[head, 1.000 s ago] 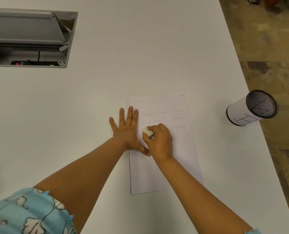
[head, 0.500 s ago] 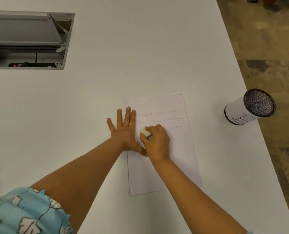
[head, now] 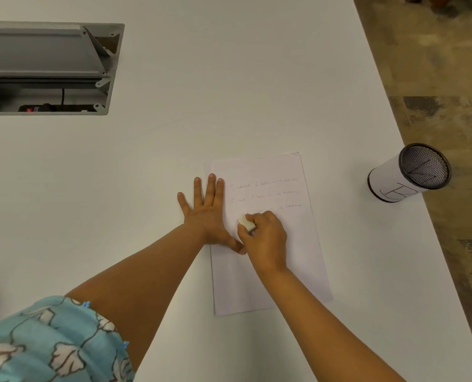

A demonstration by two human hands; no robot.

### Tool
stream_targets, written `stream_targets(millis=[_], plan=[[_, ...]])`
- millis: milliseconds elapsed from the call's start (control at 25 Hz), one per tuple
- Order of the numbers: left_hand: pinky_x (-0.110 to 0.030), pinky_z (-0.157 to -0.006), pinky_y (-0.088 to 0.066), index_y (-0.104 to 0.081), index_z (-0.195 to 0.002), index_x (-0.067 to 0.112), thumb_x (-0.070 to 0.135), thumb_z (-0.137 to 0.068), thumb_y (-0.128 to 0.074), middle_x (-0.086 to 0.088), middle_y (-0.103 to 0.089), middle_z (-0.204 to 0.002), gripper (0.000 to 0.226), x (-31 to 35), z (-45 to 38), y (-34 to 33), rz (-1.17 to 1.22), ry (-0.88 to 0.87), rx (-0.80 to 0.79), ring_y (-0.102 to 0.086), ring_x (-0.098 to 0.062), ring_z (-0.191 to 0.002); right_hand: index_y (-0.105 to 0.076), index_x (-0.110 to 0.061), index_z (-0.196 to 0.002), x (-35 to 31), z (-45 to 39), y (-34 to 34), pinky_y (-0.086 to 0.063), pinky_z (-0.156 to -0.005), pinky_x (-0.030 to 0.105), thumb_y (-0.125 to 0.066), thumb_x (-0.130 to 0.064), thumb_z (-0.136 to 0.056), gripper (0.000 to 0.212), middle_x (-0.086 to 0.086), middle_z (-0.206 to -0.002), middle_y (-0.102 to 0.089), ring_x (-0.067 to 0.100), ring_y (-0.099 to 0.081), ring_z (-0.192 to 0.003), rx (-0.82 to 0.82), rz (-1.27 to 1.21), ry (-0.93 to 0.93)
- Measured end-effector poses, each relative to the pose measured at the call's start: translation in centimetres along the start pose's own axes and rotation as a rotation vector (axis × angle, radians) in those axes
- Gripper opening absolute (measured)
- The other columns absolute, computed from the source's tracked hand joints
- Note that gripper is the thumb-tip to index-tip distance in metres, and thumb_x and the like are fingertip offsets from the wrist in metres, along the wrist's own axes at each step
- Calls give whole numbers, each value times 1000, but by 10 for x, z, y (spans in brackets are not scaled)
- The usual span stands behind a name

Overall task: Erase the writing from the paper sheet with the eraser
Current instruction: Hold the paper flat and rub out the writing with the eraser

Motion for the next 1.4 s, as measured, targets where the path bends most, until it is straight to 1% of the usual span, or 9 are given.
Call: stream_targets(millis=[160, 360, 560, 720, 920, 1040, 1160, 1280, 1400], plan=[[-63, -104, 16, 39, -136, 17, 82, -43, -67, -4, 43, -145, 156, 0, 0, 0, -15, 12, -18, 41, -32, -131, -62, -4, -105, -12, -28, -4, -45, -80, 23, -64, -19, -82, 28, 13, -103, -63, 25, -59, -95, -12, 19, -4], [-64, -104, 17, 39, -136, 19, 82, -41, -68, -3, 44, -145, 157, 0, 0, 0, 0, 13, -30, 43, -31, -130, -63, -4, -104, 5, 1, 4, -48, -80, 24, -66, -19, -80, 28, 12, -100, -63, 24, -60, -92, 7, -30, -25], [-63, -105, 17, 40, -136, 19, 82, -41, -68, -2, 45, -144, 157, 0, 1, 1, 0, 24, -50, 42, -30, -130, -62, -4, -104, -4, -26, 0, -46, -80, 26, -64, -19, -82, 27, 13, -102, -62, 24, -58, -94, -4, -12, -45], [-62, -103, 18, 41, -135, 19, 84, -40, -67, -2, 46, -143, 157, 0, 1, 1, -6, 26, -59, 43, -30, -129, -64, -4, -99, 10, 2, 8, -43, -73, 18, -66, -19, -81, 24, 10, -95, -62, 21, -59, -87, 19, -39, -51], [-62, -103, 18, 39, -136, 19, 83, -39, -68, -2, 46, -143, 158, 1, 3, 3, 2, 28, -66, 43, -30, -130, -63, -3, -101, -3, -29, 5, -41, -75, 20, -64, -18, -82, 24, 13, -99, -63, 24, -58, -90, 12, -15, -47], [-62, -103, 18, 39, -136, 19, 83, -40, -68, -2, 45, -144, 157, 1, 4, 4, 2, 30, -71, 42, -30, -130, -63, -3, -102, 6, -13, 9, -42, -75, 20, -65, -18, -82, 26, 13, -99, -63, 24, -59, -90, 26, -17, -55], [-63, -103, 18, 40, -136, 19, 83, -40, -68, -2, 46, -143, 157, 2, 4, 4, -1, 29, -77, 42, -30, -130, -64, -3, -96, 11, -4, 12, -45, -71, 22, -66, -17, -80, 21, 13, -94, -63, 23, -59, -84, 37, -23, -60], [-63, -104, 17, 40, -135, 19, 83, -40, -68, -2, 46, -143, 158, 2, 5, 4, 1, 34, -89, 43, -30, -130, -64, -2, -96, 1, -28, 10, -48, -76, 28, -64, -15, -81, 20, 14, -96, -63, 26, -59, -88, 29, -17, -59], [-63, -104, 17, 41, -135, 19, 83, -39, -68, -2, 47, -142, 158, 2, 4, 4, -4, 40, -96, 43, -30, -130, -63, -3, -100, 4, -24, 10, -47, -77, 26, -64, -17, -82, 23, 13, -99, -62, 25, -59, -90, 28, -20, -71]])
Point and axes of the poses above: each hand's wrist, its own z-axis away from the middle knuckle, its own y-axis out of the back of the hand, x = y × z, the point moved 6 cm from there along -z, towards the middle knuckle
